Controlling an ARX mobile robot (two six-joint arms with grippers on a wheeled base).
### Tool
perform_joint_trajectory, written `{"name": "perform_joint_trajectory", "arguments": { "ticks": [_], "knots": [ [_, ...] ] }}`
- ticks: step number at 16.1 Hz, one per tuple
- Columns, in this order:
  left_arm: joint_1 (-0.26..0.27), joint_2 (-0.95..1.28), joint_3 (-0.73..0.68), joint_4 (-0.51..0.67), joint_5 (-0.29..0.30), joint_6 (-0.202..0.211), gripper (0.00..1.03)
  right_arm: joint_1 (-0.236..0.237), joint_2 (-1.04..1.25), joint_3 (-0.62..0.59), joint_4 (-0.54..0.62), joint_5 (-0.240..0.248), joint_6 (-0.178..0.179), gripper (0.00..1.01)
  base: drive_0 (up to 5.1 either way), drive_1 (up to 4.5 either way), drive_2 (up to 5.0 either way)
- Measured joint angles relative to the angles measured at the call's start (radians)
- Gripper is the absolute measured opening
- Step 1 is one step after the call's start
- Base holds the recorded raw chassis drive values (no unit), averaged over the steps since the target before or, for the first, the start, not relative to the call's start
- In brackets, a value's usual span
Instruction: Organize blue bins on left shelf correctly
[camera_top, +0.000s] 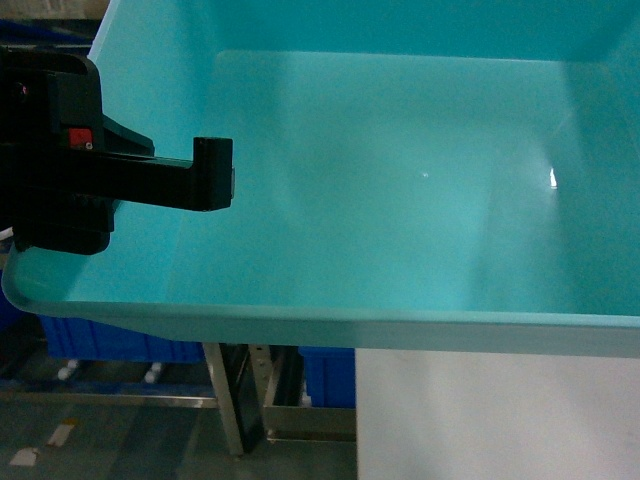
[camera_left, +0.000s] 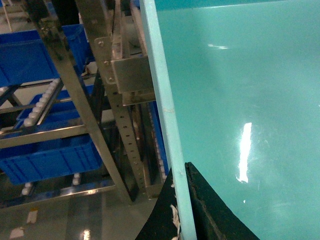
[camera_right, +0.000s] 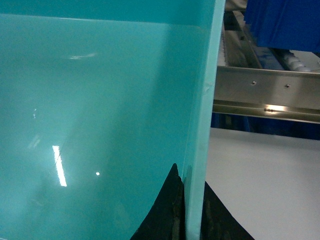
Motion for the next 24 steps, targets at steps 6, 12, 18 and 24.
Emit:
{"name": "perform_joint_trajectory", "arguments": {
  "ticks": [6,12,18,24],
  "knots": [
    [0.000,0.000,0.000,-0.001,0.000,0.000,0.02,0.000,0.000,0.000,-0.002,0.000,0.000,0.02,-4.9,2.50,2.5],
    [0.000,0.000,0.000,0.002,0.000,0.002,0.02,0.000,0.000,0.000,0.000,0.000,0.000,0.02,-5.0,2.46,2.5],
    [0.000,0.000,0.000,0.002,0.000,0.002,0.02,0.000,0.000,0.000,0.000,0.000,0.000,0.02,-5.0,2.42,2.4],
    [0.000,0.000,0.000,0.001,0.000,0.002,0.02,0.000,0.000,0.000,0.000,0.000,0.000,0.02,-4.9,2.51,2.5]
  ]
}}
